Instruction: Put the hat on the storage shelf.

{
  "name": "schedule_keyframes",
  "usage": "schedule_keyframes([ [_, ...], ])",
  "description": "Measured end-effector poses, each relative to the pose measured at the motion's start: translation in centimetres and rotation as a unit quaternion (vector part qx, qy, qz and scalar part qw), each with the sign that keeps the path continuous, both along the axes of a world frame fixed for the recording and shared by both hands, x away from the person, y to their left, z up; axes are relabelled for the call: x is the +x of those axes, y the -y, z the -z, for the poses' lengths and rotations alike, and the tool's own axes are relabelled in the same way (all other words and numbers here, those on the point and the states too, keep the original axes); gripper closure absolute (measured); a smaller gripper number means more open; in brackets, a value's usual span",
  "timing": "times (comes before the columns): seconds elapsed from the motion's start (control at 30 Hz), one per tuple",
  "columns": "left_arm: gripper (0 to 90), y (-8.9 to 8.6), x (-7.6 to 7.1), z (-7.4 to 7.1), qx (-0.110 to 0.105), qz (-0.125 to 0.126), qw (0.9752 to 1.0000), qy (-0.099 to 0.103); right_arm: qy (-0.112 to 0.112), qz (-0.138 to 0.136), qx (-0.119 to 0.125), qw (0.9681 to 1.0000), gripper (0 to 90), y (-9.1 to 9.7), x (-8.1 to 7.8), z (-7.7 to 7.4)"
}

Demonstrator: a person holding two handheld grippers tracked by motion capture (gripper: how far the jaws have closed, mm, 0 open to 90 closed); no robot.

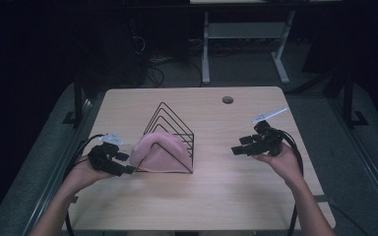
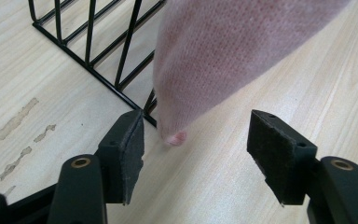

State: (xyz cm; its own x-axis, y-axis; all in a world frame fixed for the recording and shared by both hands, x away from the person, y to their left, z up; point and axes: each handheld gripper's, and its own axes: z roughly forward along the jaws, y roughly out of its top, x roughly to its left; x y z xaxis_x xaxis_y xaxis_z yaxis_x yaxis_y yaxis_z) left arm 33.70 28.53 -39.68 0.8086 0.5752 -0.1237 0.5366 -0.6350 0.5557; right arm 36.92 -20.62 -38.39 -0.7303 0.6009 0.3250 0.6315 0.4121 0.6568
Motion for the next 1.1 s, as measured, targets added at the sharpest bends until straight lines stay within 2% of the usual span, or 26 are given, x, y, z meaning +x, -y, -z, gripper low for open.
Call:
schedule_keyframes([
  [0.13, 35.2, -0.1, -0.1, 0.0, -0.002, -0.003, 1.0, 0.001, -0.005, 0.012, 0.001, 0.9999, 34.9, 1.0, -0.4, 0.6],
  [0.17, 35.2, -0.2, -0.2, 0.0, -0.009, -0.009, 0.9999, 0.003, -0.008, 0.017, 0.0, 0.9998, 34.6, 1.5, -0.6, 0.9],
  [0.5, 33.9, -0.2, -0.7, 0.4, -0.008, -0.005, 1.0, 0.002, -0.019, 0.05, 0.01, 0.9985, 34.0, 4.3, -2.2, 2.9],
  [0.63, 33.1, -0.5, -0.6, 0.5, -0.004, -0.005, 1.0, 0.003, -0.027, 0.059, 0.005, 0.9979, 33.7, 5.2, -2.7, 3.5],
  [0.9, 32.4, -0.8, -1.0, 0.7, -0.004, -0.01, 0.9999, 0.003, -0.037, 0.066, -0.009, 0.9971, 33.7, 6.3, -3.8, 4.7],
  [1.1, 32.1, -0.8, -1.4, 0.8, -0.007, -0.013, 0.9999, 0.007, -0.037, 0.071, -0.005, 0.9967, 33.7, 7.0, -4.6, 5.0],
])
